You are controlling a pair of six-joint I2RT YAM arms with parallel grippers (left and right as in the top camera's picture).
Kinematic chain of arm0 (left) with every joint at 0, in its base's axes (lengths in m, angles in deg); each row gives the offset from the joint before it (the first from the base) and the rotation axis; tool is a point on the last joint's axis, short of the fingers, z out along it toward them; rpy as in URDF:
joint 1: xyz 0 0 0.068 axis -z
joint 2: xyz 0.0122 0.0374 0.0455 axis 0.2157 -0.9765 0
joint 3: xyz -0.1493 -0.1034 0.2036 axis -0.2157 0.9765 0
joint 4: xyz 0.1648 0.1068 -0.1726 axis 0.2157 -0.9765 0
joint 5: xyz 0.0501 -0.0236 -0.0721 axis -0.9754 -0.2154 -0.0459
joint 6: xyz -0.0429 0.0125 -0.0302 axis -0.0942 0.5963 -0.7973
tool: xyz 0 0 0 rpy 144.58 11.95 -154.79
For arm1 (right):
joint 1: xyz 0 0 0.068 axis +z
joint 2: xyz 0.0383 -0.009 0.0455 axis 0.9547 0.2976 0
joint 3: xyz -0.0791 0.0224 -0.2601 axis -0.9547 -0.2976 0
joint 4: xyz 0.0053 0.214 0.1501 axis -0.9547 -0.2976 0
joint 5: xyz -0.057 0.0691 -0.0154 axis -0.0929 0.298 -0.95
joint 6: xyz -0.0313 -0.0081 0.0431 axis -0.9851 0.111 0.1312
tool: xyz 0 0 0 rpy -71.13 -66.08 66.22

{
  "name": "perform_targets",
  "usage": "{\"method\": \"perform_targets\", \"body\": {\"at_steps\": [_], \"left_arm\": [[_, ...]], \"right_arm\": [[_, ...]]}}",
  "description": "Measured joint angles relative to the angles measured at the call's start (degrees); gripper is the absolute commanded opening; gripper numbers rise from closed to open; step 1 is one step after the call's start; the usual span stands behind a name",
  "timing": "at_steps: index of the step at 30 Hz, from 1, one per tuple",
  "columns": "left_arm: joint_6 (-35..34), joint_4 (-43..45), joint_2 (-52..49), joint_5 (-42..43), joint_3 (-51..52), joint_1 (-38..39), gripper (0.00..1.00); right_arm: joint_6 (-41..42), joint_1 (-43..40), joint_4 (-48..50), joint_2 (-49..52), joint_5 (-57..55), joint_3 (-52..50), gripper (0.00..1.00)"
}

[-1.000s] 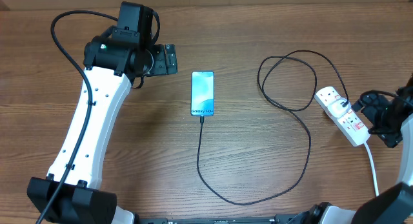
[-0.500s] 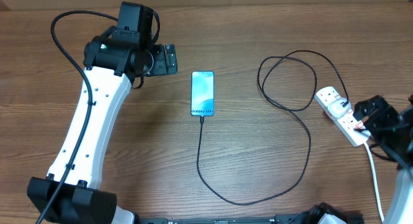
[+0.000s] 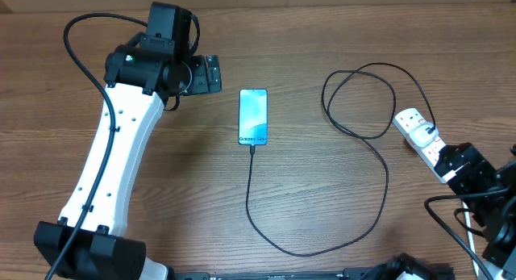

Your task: Plug charger to phone and switch on socket

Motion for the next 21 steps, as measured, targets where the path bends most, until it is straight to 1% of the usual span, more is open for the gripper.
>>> {"method": "perform_targets", "body": {"at_steps": [10,16,21], "left_arm": [[0.0,0.0,0.0,0.0,0.0,0.0,1.00],[0.0,0.0,0.0,0.0,0.0,0.0,0.99],[0.0,0.0,0.0,0.0,0.0,0.0,0.99]], "right_arm": [[0.0,0.4,0.0,0.1,-0.1,0.0,1.00],[0.0,6.0,-0.8,0.1,-0.5,0.0,1.00],[0.0,11.3,-0.7,0.1,-3.6,0.0,1.00]]}}
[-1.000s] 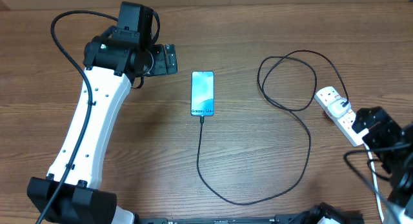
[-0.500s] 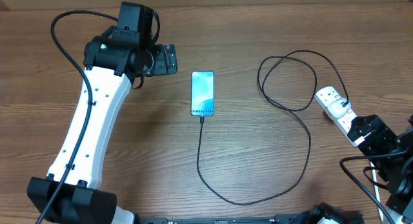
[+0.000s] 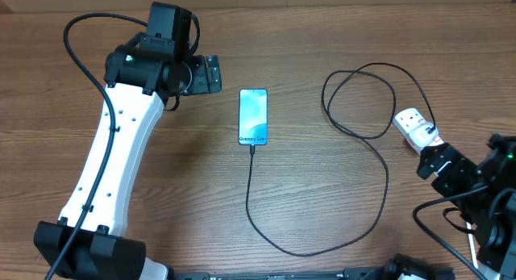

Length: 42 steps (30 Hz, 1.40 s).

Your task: Plug charger to phone and switch on socket

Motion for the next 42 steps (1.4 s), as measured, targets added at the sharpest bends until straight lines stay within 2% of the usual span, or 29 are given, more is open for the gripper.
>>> {"method": "perform_targets", "body": {"at_steps": [6,11,16,23,30,42], "left_arm": [[0.0,0.0,0.0,0.0,0.0,0.0,0.99],[0.0,0.0,0.0,0.0,0.0,0.0,1.00],[0.0,0.0,0.0,0.0,0.0,0.0,1.00],[0.0,0.0,0.0,0.0,0.0,0.0,1.00],[0.0,0.0,0.0,0.0,0.0,0.0,1.00],[0.0,0.0,0.0,0.0,0.0,0.0,1.00]], "right_arm": [[0.0,5.2,2.4,0.0,-2.1,0.0,1.00],[0.0,9.6,9.7,-2.2,-3.3,-0.9,1.00],[-0.1,13.4,20.0,-11.7,-3.5,-8.6,1.00],[-3.8,13.8,32.6,-22.2,-1.8,-22.3,1.00],[-7.2,14.3,49.5,-32.2,0.7,-36.6,1.00],[-9.9,18.3,66.2,-43.9,1.2,-52.5,1.00]]}}
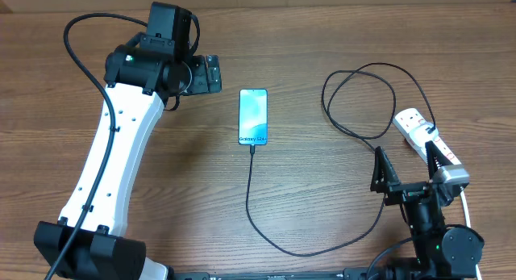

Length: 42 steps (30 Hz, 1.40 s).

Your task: Plug charger to phone and switch on socket

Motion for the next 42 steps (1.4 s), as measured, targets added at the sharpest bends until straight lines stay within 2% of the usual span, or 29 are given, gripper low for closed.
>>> {"method": "perform_targets", "body": {"at_steps": [6,15,25,30,37,42], "left_arm": [[0.0,0.0,0.0,0.0,0.0,0.0,1.00],[0.0,0.0,0.0,0.0,0.0,0.0,0.99],[0.0,0.0,0.0,0.0,0.0,0.0,1.00],[0.0,0.0,0.0,0.0,0.0,0.0,0.99],[0.0,0.0,0.0,0.0,0.0,0.0,0.99],[0.0,0.0,0.0,0.0,0.0,0.0,0.99]], "right_arm": [[-0.4,0.0,5.1,-2.1,0.0,-5.4,1.00],[-0.6,0.0,8.3,-2.1,-1.7,-6.1,1.00],[-0.6,0.1,19.9,-2.3,-3.3,-12.5,1.00],[-0.6,0.1,17.7,-2.3,-3.5,-13.0,1.00],[-0.6,0.1,5.1,-2.3,-3.7,-13.0,1.00],[-0.6,0.1,4.4,-2.3,-3.8,-13.0,1.00]]}}
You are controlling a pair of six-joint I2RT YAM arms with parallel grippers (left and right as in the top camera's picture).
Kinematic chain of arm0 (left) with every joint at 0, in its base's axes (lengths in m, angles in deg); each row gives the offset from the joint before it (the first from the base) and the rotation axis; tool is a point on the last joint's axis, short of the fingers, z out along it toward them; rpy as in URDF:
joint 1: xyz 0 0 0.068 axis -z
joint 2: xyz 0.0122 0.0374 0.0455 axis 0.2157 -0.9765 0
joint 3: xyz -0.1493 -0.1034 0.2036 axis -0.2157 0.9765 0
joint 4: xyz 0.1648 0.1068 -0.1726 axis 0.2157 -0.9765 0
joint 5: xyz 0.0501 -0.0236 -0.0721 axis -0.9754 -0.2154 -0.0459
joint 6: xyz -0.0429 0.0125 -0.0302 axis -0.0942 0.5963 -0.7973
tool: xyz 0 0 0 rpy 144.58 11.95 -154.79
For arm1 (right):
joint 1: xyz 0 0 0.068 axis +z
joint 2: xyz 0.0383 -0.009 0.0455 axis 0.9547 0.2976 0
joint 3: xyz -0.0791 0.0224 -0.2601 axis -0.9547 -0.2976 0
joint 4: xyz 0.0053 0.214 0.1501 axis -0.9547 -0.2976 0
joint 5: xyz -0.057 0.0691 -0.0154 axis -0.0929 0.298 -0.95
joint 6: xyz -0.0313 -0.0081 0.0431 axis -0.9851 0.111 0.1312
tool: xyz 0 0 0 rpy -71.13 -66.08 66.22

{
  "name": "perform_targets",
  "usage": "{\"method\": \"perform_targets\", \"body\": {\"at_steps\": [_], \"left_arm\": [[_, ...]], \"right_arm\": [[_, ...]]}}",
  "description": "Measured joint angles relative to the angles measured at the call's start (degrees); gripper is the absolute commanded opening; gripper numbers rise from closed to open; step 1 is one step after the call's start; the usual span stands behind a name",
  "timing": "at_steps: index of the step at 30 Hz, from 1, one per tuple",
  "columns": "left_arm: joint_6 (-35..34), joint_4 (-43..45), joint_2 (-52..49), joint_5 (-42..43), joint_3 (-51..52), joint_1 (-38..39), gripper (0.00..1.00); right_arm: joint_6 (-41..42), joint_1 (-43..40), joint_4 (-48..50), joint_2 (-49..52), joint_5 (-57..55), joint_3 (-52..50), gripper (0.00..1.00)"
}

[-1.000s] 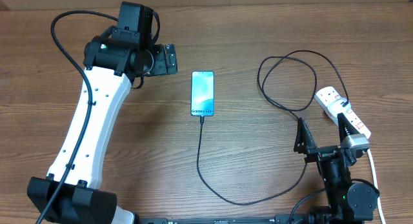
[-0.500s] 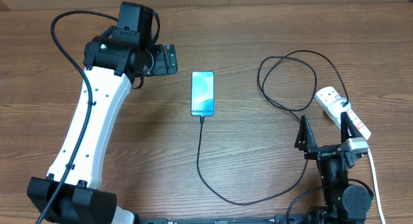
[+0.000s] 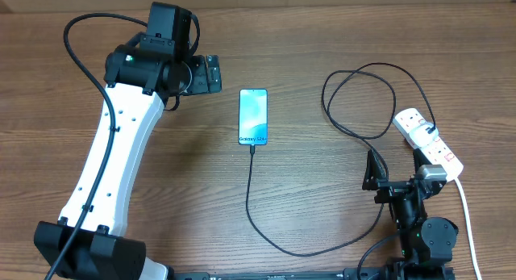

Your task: Plug charger to phone and switch on socket

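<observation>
The phone (image 3: 252, 117) lies face up mid-table with its screen lit. The black charger cable (image 3: 250, 191) is plugged into its bottom end and loops right and up to the white socket strip (image 3: 427, 140) at the right edge. My right gripper (image 3: 396, 167) stands open just left of and below the strip, fingers pointing away from the front edge, nothing between them. The cable passes close by its left finger (image 3: 371, 172). My left gripper (image 3: 213, 73) hovers up and left of the phone, apparently open and empty.
The left arm's white link (image 3: 109, 167) slants across the left side of the table. A white lead (image 3: 466, 211) runs from the strip toward the front right edge. The cable's big loop (image 3: 359, 102) lies between phone and strip.
My right gripper has shifted a little left and toward the front edge, off the strip's lower end. The strip now shows whole. Phone, cable and left arm are unchanged.
The right gripper first covered the strip's lower end at the far right, then sat a bit further up the strip. Later the arm stood below the strip with open fingers at its lower end, and now it is clear of it. The phone stayed lit and plugged in throughout.
</observation>
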Motion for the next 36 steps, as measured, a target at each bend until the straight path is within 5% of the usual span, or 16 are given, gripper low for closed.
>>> {"method": "perform_targets", "body": {"at_steps": [36], "left_arm": [[0.0,0.0,0.0,0.0,0.0,0.0,0.99]], "right_arm": [[-8.8,0.0,-0.2,0.0,-1.4,0.0,1.00]]}}
